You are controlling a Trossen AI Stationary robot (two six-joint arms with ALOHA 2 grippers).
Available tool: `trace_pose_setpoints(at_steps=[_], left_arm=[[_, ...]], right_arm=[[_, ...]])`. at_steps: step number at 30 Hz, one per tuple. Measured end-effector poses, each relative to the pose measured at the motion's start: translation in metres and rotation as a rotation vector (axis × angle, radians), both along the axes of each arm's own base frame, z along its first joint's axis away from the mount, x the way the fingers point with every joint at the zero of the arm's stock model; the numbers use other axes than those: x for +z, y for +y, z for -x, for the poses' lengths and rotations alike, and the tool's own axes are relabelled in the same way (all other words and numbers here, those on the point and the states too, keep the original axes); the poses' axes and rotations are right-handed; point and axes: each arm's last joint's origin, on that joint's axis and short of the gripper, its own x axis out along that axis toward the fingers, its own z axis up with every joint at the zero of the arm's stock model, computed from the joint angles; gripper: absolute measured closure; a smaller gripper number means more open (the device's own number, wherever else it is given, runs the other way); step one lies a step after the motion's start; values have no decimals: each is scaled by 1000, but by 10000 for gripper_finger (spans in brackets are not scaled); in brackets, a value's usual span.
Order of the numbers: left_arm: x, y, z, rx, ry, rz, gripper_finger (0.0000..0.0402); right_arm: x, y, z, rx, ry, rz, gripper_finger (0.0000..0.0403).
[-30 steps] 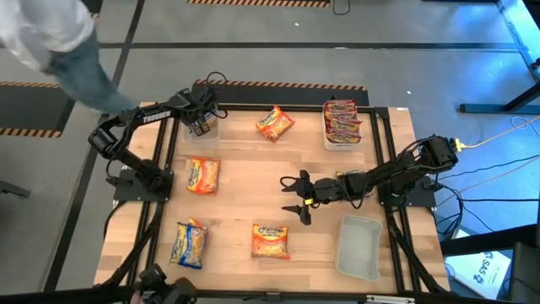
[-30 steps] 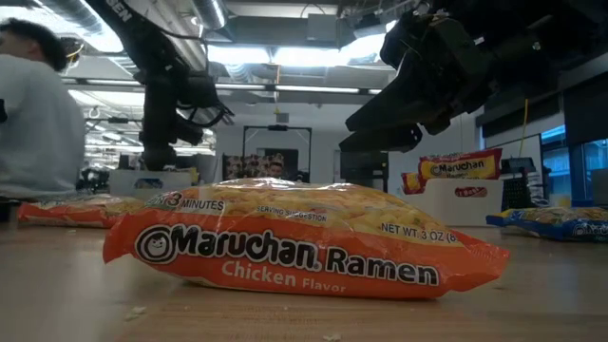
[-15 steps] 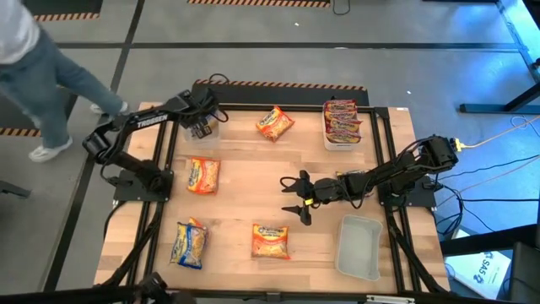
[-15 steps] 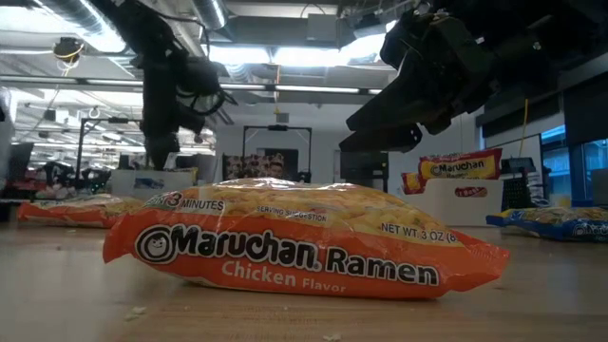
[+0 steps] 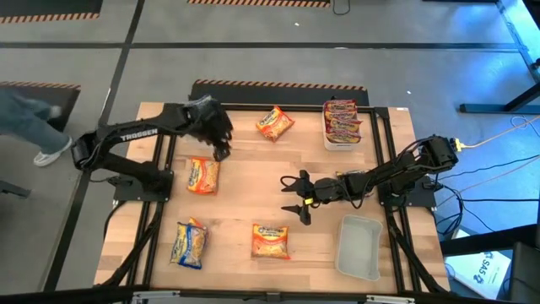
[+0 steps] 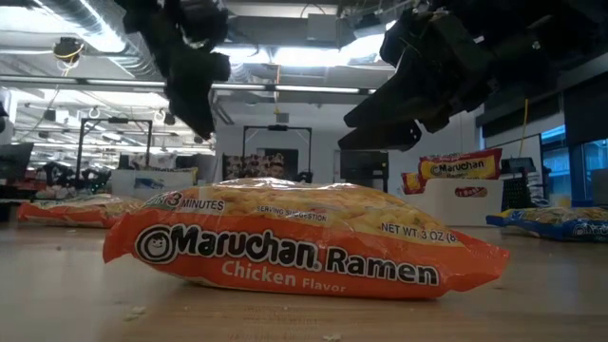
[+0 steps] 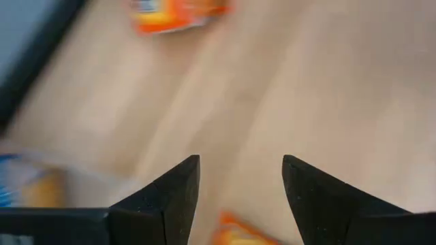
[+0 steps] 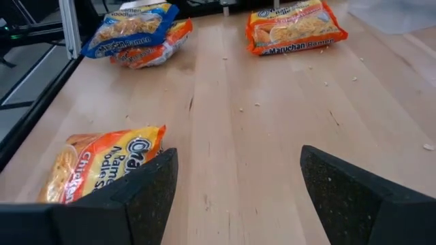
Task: Sort Maruchan noodles
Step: Put the top blue noodle pack into the transparent bin
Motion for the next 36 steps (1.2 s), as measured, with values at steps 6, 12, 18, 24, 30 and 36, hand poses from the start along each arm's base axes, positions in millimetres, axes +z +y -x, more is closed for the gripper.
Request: trace_pose_setpoints(at_steps=[6, 12, 18, 24, 30, 36], left_arm=[[0, -58, -22, -153, -13, 72, 198], [1, -118, -23, -172, 3, 192, 199], [1, -180, -14, -136, 1, 210, 199], [-1, -236, 9, -86, -49, 205, 199], [-15, -273, 22, -43, -69, 183, 199], [-36, -293, 15, -41, -95, 101, 199]], right_arm=[[3, 2, -2, 30, -9, -18, 109], [6, 3, -3, 57, -35, -34, 109], [8, 10, -3, 100, -57, -38, 109], [10, 22, -6, 110, -60, -27, 109], [12, 33, -14, 85, 72, 14, 109], [33, 19, 14, -124, 429, 4, 109]])
